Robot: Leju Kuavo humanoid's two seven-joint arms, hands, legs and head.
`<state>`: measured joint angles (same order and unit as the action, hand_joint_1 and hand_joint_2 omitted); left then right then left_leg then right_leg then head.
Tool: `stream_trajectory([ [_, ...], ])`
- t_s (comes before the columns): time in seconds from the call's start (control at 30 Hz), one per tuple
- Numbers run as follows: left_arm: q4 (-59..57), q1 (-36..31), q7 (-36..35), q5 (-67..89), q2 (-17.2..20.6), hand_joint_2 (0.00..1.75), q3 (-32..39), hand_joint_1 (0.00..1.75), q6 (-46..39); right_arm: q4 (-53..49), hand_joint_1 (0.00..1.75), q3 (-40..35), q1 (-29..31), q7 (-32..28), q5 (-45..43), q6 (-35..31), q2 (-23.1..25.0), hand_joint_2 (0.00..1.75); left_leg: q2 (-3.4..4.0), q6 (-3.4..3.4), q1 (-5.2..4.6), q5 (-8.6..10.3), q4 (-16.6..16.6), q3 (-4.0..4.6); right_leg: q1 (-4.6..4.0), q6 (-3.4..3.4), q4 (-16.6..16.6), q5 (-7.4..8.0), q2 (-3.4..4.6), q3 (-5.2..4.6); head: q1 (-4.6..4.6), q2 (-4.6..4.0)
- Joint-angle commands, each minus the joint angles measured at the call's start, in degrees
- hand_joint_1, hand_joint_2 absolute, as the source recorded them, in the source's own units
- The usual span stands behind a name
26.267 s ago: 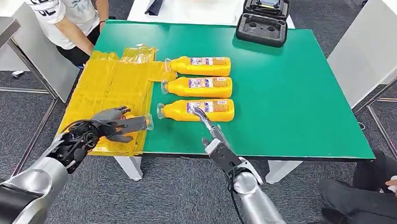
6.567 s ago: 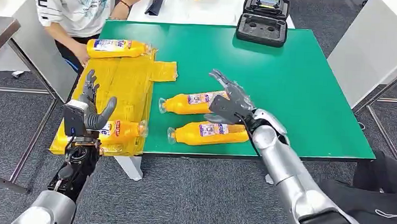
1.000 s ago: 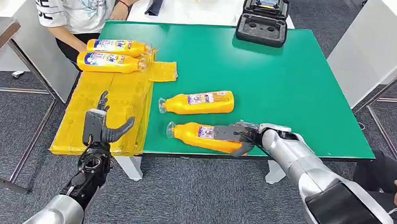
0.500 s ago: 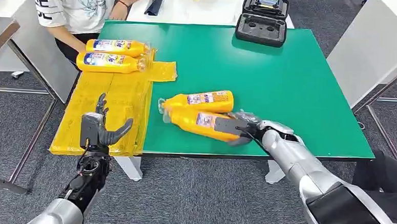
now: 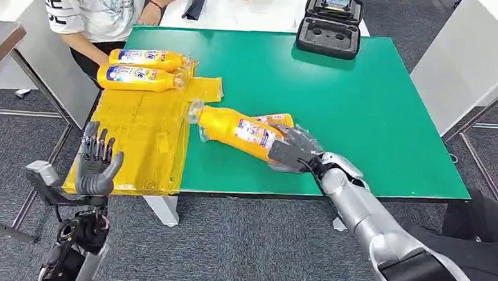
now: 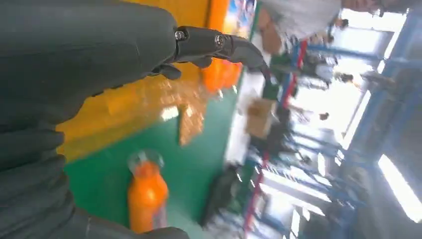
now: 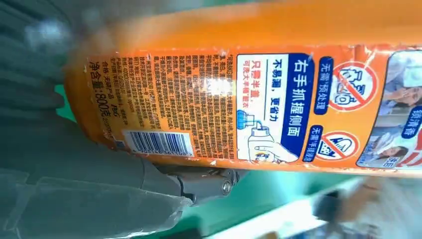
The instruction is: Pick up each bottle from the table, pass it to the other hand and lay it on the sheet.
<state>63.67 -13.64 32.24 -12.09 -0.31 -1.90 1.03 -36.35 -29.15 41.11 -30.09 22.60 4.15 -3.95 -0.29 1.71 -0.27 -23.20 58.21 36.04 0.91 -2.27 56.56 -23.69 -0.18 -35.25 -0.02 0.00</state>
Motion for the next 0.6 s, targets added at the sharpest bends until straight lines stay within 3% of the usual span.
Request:
stream_trajectory([
  [0.03, -0.28, -1.66, -2.46, -2.72, -0.46, 1.75, -2.52, 0.00, 6.02, -6.39, 1.69, 3.84, -6.40, -7.78, 1.57, 3.44, 4.39, 1.75, 0.06, -0.16, 0.14, -0.15, -0.04, -0.32, -0.14, 0.15, -0.08, -0.12, 0.04, 0.32, -0.02, 0.00],
  [0.3, -2.21, -2.38, -1.20, 2.20, -2.98, 1.75, -9.41, 0.00, 4.75, -5.60, 1.71, 0.15, -8.10, -9.91, -0.29, 5.28, 8.67, 1.75, 0.06, -0.25, 0.19, -0.28, -0.07, -0.68, -0.20, 0.23, -0.12, -0.25, 0.02, 0.69, -0.02, 0.00],
  [0.37, -3.37, -3.43, -0.49, 4.95, -3.81, 1.75, -11.60, 0.00, 3.40, -4.49, 1.69, -0.39, -8.02, -9.91, -0.76, 4.81, 9.13, 1.75, 0.02, -0.09, 0.09, -0.08, 0.00, -0.17, -0.09, 0.08, -0.04, -0.07, 0.00, 0.16, 0.00, 0.00],
  [0.6, -6.09, -4.38, 1.84, 5.03, -5.10, 1.75, -14.14, 0.00, 5.32, -4.48, 1.73, -0.90, -7.46, -9.91, -4.04, 3.60, 8.26, 1.75, -0.07, -0.09, 0.04, -0.08, -0.01, -0.21, -0.04, 0.08, -0.06, -0.08, -0.08, 0.23, -0.02, 0.00],
])
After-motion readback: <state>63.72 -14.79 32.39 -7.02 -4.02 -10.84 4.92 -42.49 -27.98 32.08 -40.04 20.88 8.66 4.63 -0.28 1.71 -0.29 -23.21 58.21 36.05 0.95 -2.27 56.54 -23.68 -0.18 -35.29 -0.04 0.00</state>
